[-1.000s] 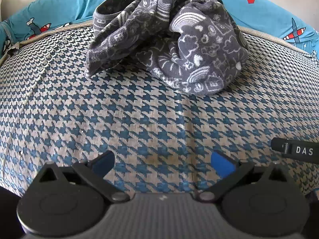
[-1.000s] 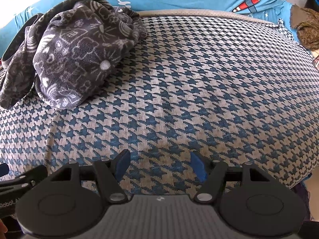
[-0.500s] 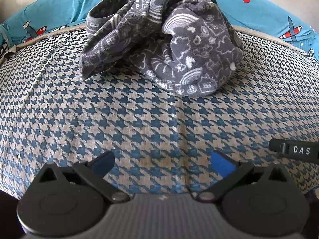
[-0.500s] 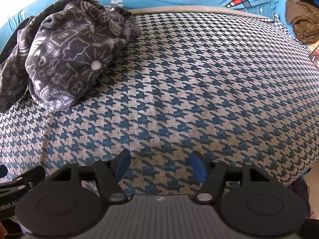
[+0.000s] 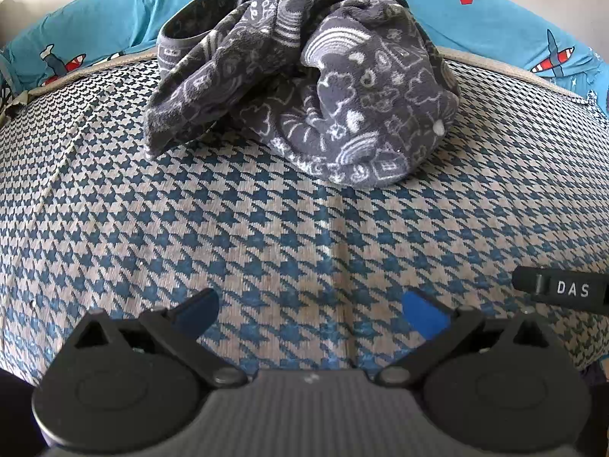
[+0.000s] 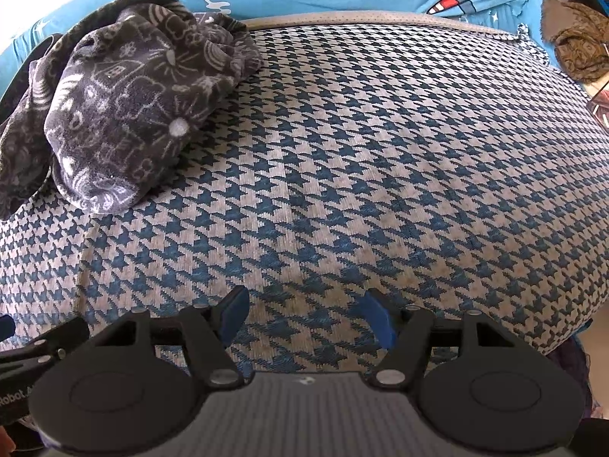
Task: Fold clothes
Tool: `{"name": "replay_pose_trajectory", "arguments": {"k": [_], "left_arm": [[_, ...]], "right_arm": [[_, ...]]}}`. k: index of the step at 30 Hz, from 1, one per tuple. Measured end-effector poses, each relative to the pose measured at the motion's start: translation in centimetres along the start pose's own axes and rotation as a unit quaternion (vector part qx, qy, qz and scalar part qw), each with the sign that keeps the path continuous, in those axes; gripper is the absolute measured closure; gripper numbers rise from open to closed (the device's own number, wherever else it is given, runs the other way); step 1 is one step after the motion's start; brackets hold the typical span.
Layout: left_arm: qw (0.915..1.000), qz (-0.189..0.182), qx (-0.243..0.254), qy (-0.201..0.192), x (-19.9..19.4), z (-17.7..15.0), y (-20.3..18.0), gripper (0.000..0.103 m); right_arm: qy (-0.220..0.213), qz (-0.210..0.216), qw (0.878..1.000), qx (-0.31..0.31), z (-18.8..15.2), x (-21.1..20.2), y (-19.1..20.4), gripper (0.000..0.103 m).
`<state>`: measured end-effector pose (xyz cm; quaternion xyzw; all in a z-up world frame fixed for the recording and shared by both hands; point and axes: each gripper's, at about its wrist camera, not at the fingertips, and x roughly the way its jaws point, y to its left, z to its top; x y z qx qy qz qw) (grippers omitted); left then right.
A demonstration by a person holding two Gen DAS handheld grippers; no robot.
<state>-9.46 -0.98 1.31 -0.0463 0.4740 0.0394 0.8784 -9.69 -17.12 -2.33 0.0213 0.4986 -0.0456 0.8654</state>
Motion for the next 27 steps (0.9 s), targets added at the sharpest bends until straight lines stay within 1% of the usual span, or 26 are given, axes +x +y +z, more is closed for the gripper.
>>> {"name": "replay_pose_trajectory", "arguments": {"k": [11, 19, 27], "left_arm": [[0.9999, -0.001, 0.014, -0.009, -0.1, 0.0, -0.4, 0.0], [0.9994, 0.0, 0.029, -0.019, -0.3, -0.1, -0.7, 0.0], [0.999, -0.003, 0.038, -0.025, -0.5, 0.3, -1.1, 0.0]], "right_arm": [[-0.002, -0.011, 1.0, 0.005, 0.1, 0.0, -0.2, 0.038], [-0.014, -0.026, 1.0, 0.002, 0.1, -0.3, -0.2, 0.038], [-0.017, -0.034, 0.999, 0.003, 0.2, -0.4, -0.4, 0.038]]}}
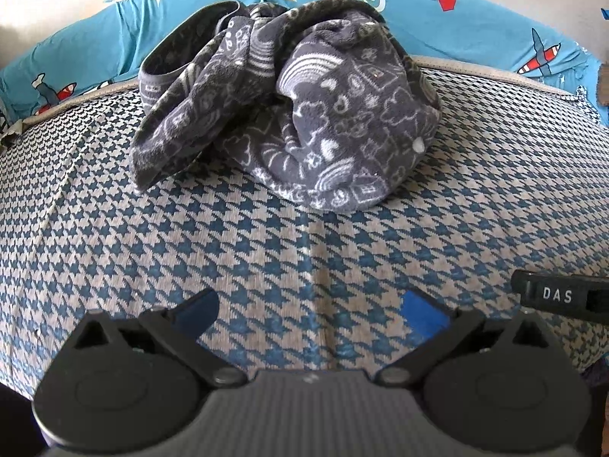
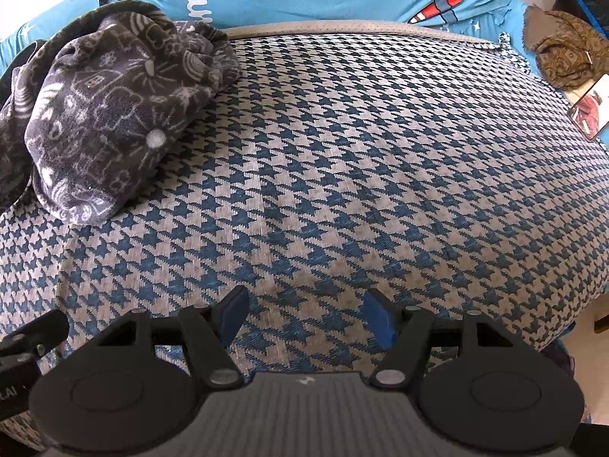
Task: Fold clothes
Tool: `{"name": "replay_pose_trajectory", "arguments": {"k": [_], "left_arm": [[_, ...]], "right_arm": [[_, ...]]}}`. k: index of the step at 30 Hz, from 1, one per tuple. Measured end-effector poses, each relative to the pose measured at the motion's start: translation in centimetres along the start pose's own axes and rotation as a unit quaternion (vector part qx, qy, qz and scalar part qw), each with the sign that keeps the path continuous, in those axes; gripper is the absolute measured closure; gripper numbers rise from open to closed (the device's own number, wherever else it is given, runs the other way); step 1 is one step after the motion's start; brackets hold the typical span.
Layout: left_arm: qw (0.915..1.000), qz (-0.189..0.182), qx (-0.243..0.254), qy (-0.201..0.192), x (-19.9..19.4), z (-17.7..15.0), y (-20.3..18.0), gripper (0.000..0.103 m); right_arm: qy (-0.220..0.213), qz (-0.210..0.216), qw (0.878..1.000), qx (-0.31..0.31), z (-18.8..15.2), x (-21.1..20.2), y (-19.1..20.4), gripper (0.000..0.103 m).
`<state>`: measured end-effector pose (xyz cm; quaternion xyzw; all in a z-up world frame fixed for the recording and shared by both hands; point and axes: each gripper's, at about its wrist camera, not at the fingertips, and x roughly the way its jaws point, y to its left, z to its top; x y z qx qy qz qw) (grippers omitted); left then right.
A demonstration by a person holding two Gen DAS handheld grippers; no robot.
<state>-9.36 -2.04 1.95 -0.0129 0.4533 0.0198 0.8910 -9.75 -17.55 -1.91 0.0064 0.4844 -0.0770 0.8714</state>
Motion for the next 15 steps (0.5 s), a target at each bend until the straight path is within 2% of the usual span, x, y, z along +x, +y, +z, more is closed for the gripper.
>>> {"name": "replay_pose_trajectory", "arguments": {"k": [15], "left_arm": [[0.9998, -0.004, 0.015, -0.008, 0.3, 1.5, -0.1, 0.0]], "right_arm": [[-0.003, -0.008, 1.0, 0.002, 0.3, 0.1, -0.2, 0.038]]}}
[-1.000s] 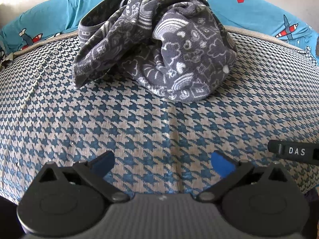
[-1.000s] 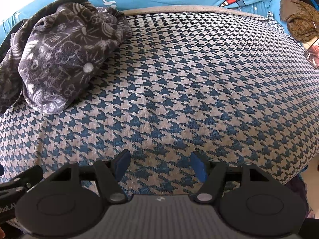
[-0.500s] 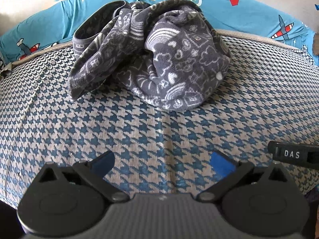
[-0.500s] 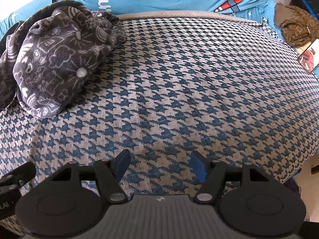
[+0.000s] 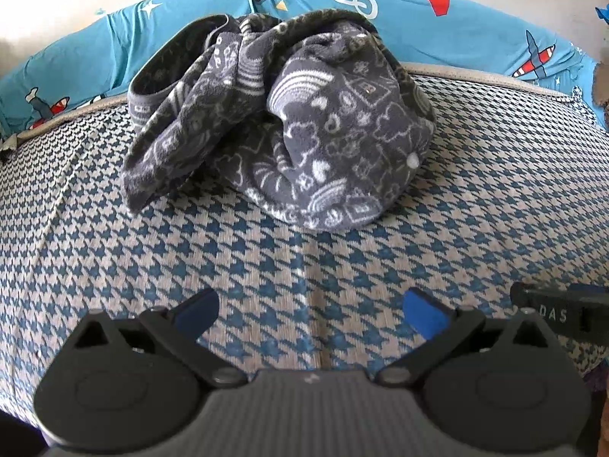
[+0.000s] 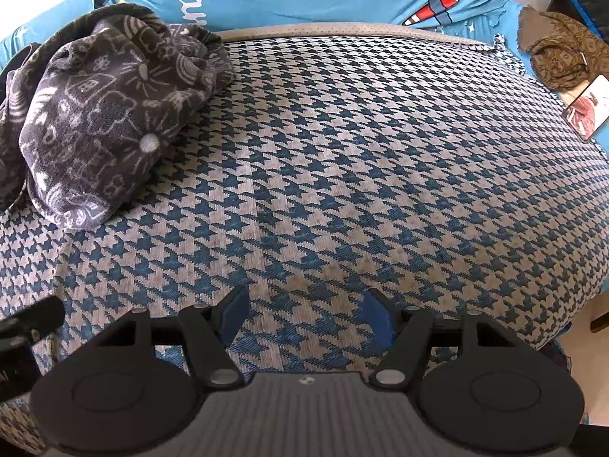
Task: Fold clothes
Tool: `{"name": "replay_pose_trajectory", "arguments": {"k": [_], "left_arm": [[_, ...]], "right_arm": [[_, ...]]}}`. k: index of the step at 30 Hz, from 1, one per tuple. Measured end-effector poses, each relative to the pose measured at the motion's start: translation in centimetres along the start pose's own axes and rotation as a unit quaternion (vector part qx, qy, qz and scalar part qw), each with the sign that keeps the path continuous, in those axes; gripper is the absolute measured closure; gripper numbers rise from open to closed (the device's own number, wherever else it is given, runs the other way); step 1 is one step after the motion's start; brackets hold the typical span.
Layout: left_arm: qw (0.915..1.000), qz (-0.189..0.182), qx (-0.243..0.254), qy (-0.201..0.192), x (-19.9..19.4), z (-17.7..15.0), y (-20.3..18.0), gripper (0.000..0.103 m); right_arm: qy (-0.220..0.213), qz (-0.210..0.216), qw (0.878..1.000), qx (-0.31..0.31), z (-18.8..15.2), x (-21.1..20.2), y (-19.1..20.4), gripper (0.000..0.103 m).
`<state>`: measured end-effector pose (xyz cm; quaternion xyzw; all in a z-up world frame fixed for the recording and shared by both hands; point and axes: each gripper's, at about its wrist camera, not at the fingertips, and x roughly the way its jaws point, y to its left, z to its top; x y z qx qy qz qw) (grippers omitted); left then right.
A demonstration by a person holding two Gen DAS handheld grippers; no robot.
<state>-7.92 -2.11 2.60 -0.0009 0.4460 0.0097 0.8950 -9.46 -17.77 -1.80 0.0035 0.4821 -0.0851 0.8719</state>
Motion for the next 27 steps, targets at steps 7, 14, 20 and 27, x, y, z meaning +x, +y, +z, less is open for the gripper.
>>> {"name": "replay_pose_trajectory", "arguments": {"k": [7, 14, 20, 27], "left_arm": [[0.9999, -0.004, 0.016, -0.005, 0.5, 1.7, 0.0, 0.0], [0.9995, -0.012, 0.027, -0.012, 1.1, 4.5, 0.1, 0.0], [0.9989, -0.003, 0.034, -0.032, 2.3, 7.2, 0.5, 0.0], [0.9993, 0.026, 0.003, -0.027, 4.9, 9.4, 2.4, 0.0]], "right_arm": [[0.001, -0.004, 1.0, -0.004, 0.2, 0.5, 0.5, 0.038], [0.005, -0.009, 1.0, -0.006, 0.3, 0.8, 0.7, 0.038], [0.009, -0.01, 1.0, -0.009, 0.7, 1.2, 1.1, 0.038], [0.009, -0.007, 1.0, -0.028, 2.5, 1.8, 2.5, 0.038]]}}
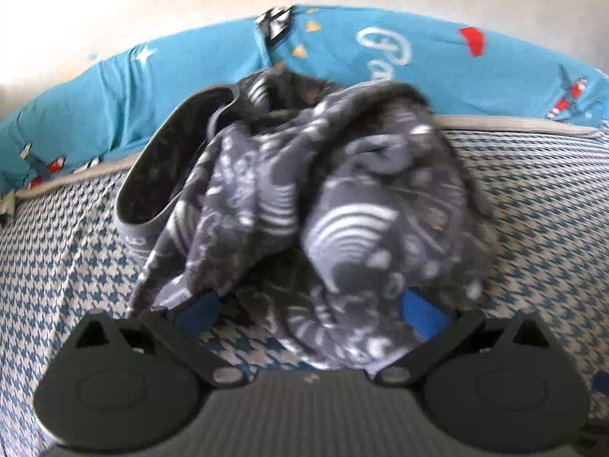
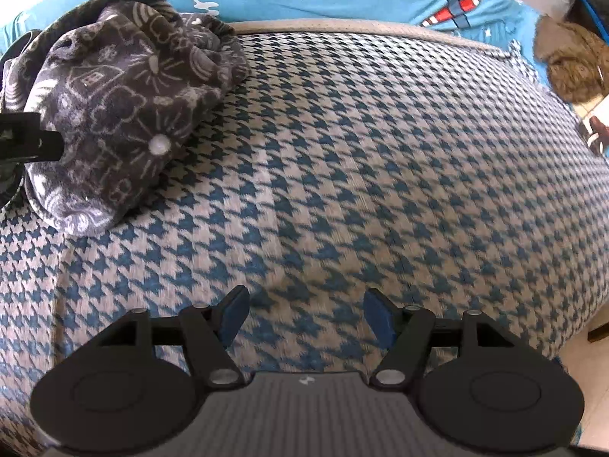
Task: Fold clothes
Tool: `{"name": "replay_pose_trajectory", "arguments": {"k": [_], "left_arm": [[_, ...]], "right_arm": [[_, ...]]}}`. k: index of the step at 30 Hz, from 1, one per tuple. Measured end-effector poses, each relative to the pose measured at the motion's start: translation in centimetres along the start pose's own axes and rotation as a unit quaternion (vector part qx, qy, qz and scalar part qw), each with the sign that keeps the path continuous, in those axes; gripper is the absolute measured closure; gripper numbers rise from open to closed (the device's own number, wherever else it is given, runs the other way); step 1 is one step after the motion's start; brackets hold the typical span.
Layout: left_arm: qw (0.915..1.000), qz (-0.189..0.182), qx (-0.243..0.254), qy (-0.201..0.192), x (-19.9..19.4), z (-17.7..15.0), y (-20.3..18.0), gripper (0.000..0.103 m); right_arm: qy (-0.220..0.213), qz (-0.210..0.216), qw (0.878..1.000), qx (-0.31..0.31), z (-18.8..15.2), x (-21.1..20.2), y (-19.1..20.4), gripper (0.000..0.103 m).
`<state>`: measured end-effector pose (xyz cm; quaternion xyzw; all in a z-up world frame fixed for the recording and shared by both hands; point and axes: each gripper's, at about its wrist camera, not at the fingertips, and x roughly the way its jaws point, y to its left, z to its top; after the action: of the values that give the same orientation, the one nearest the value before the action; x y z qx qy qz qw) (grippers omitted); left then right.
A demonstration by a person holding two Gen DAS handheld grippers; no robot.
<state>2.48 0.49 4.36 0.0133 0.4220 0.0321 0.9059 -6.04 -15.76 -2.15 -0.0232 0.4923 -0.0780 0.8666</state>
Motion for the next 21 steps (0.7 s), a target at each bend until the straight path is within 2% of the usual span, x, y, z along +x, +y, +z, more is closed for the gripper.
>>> {"name": "replay_pose_trajectory", "arguments": {"k": [3, 10, 12, 15, 17, 21], "left_arm": [[0.9995, -0.018, -0.023, 0.013, 0.7, 0.5, 0.9, 0.0], [0.9991, -0.024, -0.027, 0.022, 1.6, 1.6, 1.7, 0.0], [0.999, -0.025, -0.031, 0.02, 1.7, 2.0, 2.0, 0.0], [0.9972, -0.042, -0.062, 0.009, 1.4, 2.9, 3.7, 0.0], [0.995, -0.053, -0.085, -0.005, 0.7, 3.1, 5.0, 0.0], [0.9924, -0.052, -0.11, -0.018, 0.5, 3.0, 6.8, 0.0]], "right_arm": [[-0.009, 0.001, 1.0, -0.013, 1.1, -0.1, 0.9, 0.038], [-0.008, 0.004, 0.999, -0.045, 3.4, 0.9, 3.2, 0.038], [-0.02, 0.01, 0.999, -0.042, 4.5, 1.1, 3.4, 0.038], [-0.045, 0.025, 0.998, -0.039, 5.9, 0.8, 3.3, 0.038], [-0.057, 0.054, 0.996, -0.028, 6.8, 0.6, 2.7, 0.038], [-0.075, 0.119, 0.99, -0.007, 7.6, 0.1, 2.0, 0.038]]}}
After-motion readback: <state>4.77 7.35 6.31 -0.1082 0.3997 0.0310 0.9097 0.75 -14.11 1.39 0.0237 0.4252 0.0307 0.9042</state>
